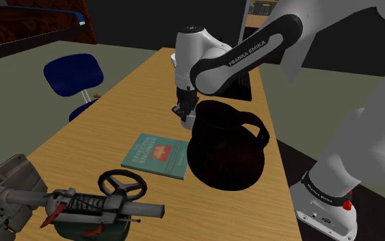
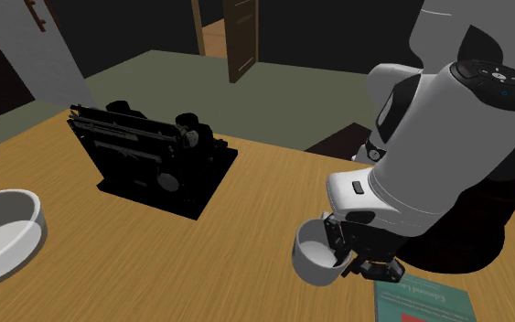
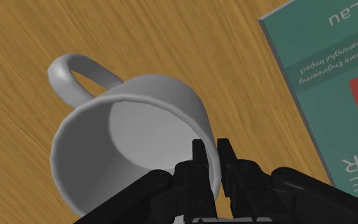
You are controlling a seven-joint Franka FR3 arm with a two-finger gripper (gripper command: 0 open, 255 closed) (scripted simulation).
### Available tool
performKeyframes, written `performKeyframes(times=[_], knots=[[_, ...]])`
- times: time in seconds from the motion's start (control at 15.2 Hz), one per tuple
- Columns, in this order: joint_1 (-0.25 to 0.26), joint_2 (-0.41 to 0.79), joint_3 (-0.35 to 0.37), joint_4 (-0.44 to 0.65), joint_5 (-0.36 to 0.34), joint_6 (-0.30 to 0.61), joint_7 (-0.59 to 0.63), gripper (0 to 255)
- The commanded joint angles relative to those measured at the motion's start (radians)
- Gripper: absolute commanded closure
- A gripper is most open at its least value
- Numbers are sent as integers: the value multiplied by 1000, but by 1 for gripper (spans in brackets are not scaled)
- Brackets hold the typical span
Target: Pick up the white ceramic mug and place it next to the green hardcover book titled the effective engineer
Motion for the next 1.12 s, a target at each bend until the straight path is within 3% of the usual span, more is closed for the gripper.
performKeyframes(times=[0.0,0.4,0.46,0.79,1.06], knots=[[0,3,0,-2,-2,6,1,255],[0,3,0,-2,-2,6,1,255],[0,3,0,-2,-2,6,1,0],[0,3,0,-1,-2,6,1,0],[5,-76,5,43,32,-115,-22,0]])
